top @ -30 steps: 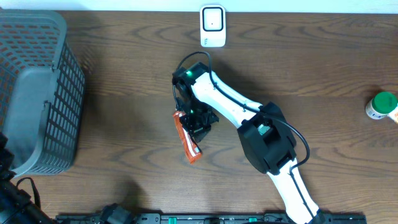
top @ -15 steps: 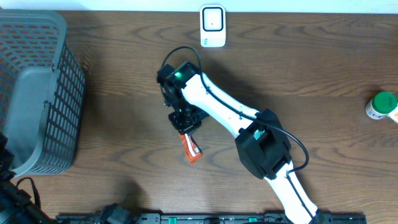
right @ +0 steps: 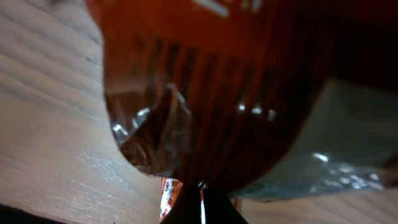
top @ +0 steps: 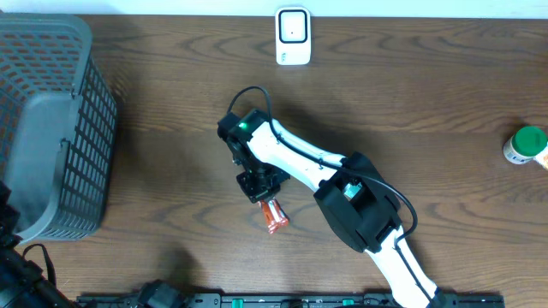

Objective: Scan the item barcode

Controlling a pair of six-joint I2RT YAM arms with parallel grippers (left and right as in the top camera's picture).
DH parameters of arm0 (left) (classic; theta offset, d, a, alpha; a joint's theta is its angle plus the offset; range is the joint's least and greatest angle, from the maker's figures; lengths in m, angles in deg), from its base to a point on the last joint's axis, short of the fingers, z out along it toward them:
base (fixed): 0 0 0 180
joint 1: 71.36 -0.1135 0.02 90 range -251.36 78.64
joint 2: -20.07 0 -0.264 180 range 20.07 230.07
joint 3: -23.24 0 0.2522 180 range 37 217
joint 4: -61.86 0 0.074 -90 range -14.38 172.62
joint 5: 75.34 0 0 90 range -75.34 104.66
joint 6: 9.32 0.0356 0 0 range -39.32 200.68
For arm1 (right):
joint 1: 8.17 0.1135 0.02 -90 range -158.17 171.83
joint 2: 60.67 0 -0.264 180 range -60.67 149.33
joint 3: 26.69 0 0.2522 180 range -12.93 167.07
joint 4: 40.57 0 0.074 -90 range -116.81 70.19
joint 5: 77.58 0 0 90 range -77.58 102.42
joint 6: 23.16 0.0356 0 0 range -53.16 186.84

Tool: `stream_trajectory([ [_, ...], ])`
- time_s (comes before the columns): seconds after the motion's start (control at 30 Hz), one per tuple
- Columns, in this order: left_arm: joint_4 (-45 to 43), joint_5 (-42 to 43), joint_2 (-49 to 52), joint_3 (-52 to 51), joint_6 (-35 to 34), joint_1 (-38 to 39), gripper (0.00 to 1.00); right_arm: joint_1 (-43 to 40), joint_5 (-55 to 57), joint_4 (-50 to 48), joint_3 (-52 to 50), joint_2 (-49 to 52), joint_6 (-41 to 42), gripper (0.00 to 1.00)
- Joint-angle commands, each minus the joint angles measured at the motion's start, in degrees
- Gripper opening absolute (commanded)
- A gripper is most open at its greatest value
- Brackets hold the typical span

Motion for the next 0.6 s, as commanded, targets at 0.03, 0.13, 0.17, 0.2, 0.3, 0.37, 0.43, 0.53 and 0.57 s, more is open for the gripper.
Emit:
stream_trajectory([
  [0.03, -0.07, -0.68, -0.5, -0.39, 0.74, -0.24, 0.85, 0.17, 1.75, 4.79, 4.74, 1.11, -0.81, 0.01],
  [0.13, -0.07, -0.68, -0.5, -0.39, 0.74, -0.24, 0.85, 0.17, 1.79, 11.21, 13.55, 1.11, -2.27, 0.01],
  [0.17, -0.07, -0.68, -0.5, -0.39, 0.74, -0.24, 0.85, 0.17, 1.79, 13.25, 16.72, 1.11, -2.62, 0.01],
  [0.2, -0.07, -0.68, -0.5, -0.39, 0.74, -0.24, 0.85, 0.17, 1.81, 15.08, 19.52, 1.11, -2.62, 0.01],
  [0.3, -0.09, -0.7, -0.5, -0.39, 0.74, -0.24, 0.85, 0.24, 1.73, 19.78, 23.93, 1.11, -2.14, 0.01],
  [0.37, -0.09, -0.68, -0.5, -0.39, 0.74, -0.24, 0.85, 0.46, 1.75, 20.87, 23.08, 1.11, -1.88, 0.01],
  [0.43, -0.09, -0.7, -0.5, -0.39, 0.74, -0.24, 0.85, 0.87, 1.75, 20.85, 20.61, 1.11, -1.42, 0.01],
  [0.53, -0.07, -0.7, -0.5, -0.39, 0.74, -0.24, 0.85, 1.92, 1.7, 19.76, 15.91, 1.11, 0.35, 0.01],
  [0.57, -0.07, -0.68, -0.5, -0.39, 0.74, -0.24, 0.85, 2.54, 1.49, 18.99, 13.66, 1.11, 0.68, 0.01],
])
